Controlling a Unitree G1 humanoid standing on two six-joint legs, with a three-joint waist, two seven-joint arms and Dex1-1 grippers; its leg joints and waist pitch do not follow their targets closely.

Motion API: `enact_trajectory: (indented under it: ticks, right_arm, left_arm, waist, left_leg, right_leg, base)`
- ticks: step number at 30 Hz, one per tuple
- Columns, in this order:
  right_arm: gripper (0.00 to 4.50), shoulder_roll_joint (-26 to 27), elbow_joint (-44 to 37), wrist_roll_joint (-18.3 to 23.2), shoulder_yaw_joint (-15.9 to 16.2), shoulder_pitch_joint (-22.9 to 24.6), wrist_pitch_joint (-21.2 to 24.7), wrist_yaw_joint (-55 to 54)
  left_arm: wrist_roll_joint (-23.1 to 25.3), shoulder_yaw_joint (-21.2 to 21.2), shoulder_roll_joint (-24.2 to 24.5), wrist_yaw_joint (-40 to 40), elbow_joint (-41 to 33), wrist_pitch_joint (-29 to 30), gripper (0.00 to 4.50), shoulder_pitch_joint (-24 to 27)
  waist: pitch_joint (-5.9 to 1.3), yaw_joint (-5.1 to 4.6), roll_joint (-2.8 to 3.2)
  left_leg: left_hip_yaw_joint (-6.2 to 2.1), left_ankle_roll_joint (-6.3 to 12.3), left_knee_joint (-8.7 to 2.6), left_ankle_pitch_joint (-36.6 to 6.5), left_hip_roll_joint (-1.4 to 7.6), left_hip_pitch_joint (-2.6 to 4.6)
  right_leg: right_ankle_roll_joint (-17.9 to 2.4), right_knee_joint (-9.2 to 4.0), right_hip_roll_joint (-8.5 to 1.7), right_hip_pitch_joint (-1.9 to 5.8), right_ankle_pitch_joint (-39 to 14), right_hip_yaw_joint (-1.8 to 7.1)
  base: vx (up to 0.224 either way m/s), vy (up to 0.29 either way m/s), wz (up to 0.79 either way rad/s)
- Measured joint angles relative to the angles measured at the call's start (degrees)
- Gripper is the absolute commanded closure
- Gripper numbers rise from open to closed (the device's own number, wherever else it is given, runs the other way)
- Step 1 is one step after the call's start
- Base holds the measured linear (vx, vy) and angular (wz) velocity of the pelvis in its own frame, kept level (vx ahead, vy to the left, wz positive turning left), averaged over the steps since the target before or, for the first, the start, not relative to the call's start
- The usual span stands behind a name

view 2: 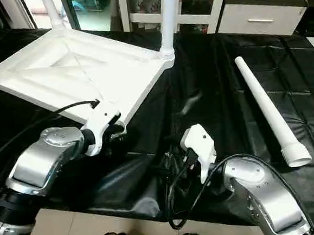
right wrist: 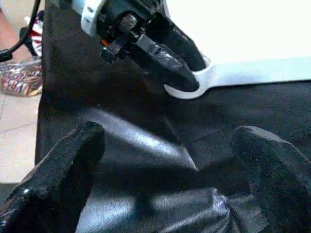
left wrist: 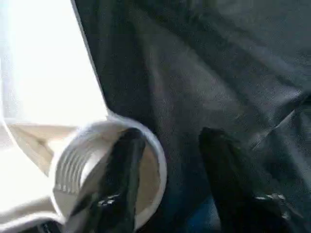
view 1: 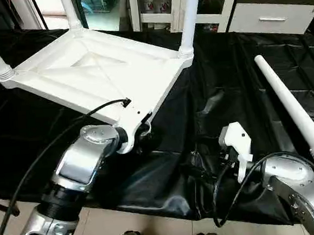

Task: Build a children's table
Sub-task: Rotate table base

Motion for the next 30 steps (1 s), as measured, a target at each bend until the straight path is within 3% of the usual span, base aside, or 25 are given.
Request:
enact_trajectory:
  ticks: [4, 8, 13, 15, 16, 18, 22, 26, 28, 29, 30]
  right_arm:
    - [0.0, 1.1, -0.7, 2.6, -3.3, 0.0, 1.1, -1.5]
    - [0.0, 4.3, -1.7, 5.7, -7.4, -1.4, 4.4, -6.4]
    - [0.0, 4.7, 5.0, -1.3, -11.7, -8.7, 6.1, -18.5]
    - [0.0, 4.7, 7.2, -3.0, -13.0, -9.9, 6.1, -21.5]
    - [0.0, 4.7, 7.9, -3.7, -13.3, -10.1, 6.1, -22.6]
    - [0.0, 7.3, 8.1, -5.1, -13.6, -11.1, 6.1, -27.2]
    - [0.0, 9.0, 7.6, -7.3, -13.4, -11.9, 5.2, -30.9]
    - [0.0, 10.9, 7.0, -9.8, -11.5, -11.9, 3.3, -33.1]
    - [0.0, 12.6, 6.8, -9.8, -10.9, -11.9, 3.3, -34.2]
    - [0.0, 14.0, 6.8, -9.6, -10.7, -11.9, 3.4, -34.8]
    - [0.0, 14.4, 6.7, -9.5, -10.5, -11.9, 3.5, -35.1]
  left_arm:
    - [-3.4, 4.3, -1.0, 0.0, -4.5, -1.0, 2.2, 0.7]
    - [-6.4, 9.5, -0.9, 0.0, -9.0, -2.5, 2.2, 1.7]
    - [-9.2, 12.8, -3.2, 1.1, -12.7, -4.7, 2.2, 3.9]
    - [-9.8, 15.4, -7.8, 5.1, -13.1, -6.1, 2.2, 7.0]
    - [-9.9, 16.2, -9.9, 7.0, -13.1, -7.0, 2.2, 8.2]
    - [-7.2, 16.1, -13.6, 14.3, -14.4, -10.1, 2.2, 12.8]
    - [-1.8, 15.1, -12.2, 20.0, -14.4, -14.2, 2.2, 15.4]
    - [-0.7, 18.9, -15.8, 25.9, -14.4, -14.7, 2.2, 17.2]
    - [0.5, 18.8, -15.7, 27.2, -14.3, -16.0, 2.2, 17.5]
    - [1.1, 18.8, -15.6, 28.3, -14.3, -16.3, 2.2, 17.6]
    - [1.3, 18.8, -15.5, 28.9, -14.3, -16.3, 2.2, 17.6]
  waist:
    - [-0.11, -0.04, 0.18]
    - [-0.53, -0.34, 0.85]
    - [-0.78, -0.3, 0.84]
    - [-0.92, -0.27, 0.78]
    - [-0.95, -0.26, 0.71]
    - [-1.17, -0.6, -0.07]
    - [-1.41, -1.29, -0.92]
    - [-1.62, -2.06, -1.56]
    - [-1.63, -2.71, -1.64]
    - [-1.61, -3.41, -1.6]
    - [-1.64, -3.66, -1.65]
  left_leg:
    - [0.0, -0.01, 0.09, 0.0, 0.04, 0.04]
    - [0.01, -0.01, 0.19, 0.0, 0.06, 0.08]
    - [0.02, -0.04, 0.3, 0.0, 0.06, 0.12]
    - [0.09, -0.03, 0.36, 0.1, 0.08, 0.1]
    - [0.07, -0.02, 0.44, 0.1, 0.11, 0.03]
    - [0.16, -0.01, 0.46, 0.1, 0.2, 0.0]
    - [0.16, -0.07, 0.45, 0.1, 0.36, -0.01]
    - [0.08, -0.14, 0.45, 0.1, 0.43, -0.02]
    - [-0.27, -0.28, 0.45, 0.2, 0.98, 0.0]
    - [-0.87, -0.45, 0.34, 0.3, 1.48, 0.03]
    - [-1.13, -0.73, 0.37, 0.5, 2.01, 0.04]
  right_leg:
    - [0.0, 0.02, 0.01, 0.05, 0.1, -0.01]
    - [-0.1, 0.04, 0.01, 0.08, 0.2, -0.02]
    - [0.0, 0.04, 0.01, 0.1, 0.4, -0.01]
    - [0.1, 0.04, 0.01, 0.11, 0.4, 0.04]
    - [0.2, 0.03, 0.02, 0.13, 0.5, 0.03]
    - [0.6, 0.03, 0.04, 0.04, 0.5, 0.04]
    - [1.2, -0.01, 0.15, -0.02, 0.5, -0.02]
    - [1.2, -0.07, 0.25, 0.01, 0.5, -0.06]
    - [1.1, -0.61, 0.92, 0.41, 0.6, -0.2]
    - [0.5, -1.05, 1.48, 0.86, 0.8, -0.61]
    - [-0.2, -0.66, 1.97, 0.89, 0.7, -0.82]
  base:
    - [0.0, 0.0, 0.0]
    - [0.0, 0.0, 0.0]
    - [0.0, 0.0, 0.0]
    - [0.0, 0.0, 0.0]
    - [0.0, 0.0, 0.0]
    - [0.0, 0.0, 0.0]
    - [0.0, 0.0, 0.0]
    - [0.0, 0.0, 0.0]
    - [0.0, 0.0, 0.0]
    - [0.0, 0.0, 0.0]
    - [-0.008, -0.071, 0.04]
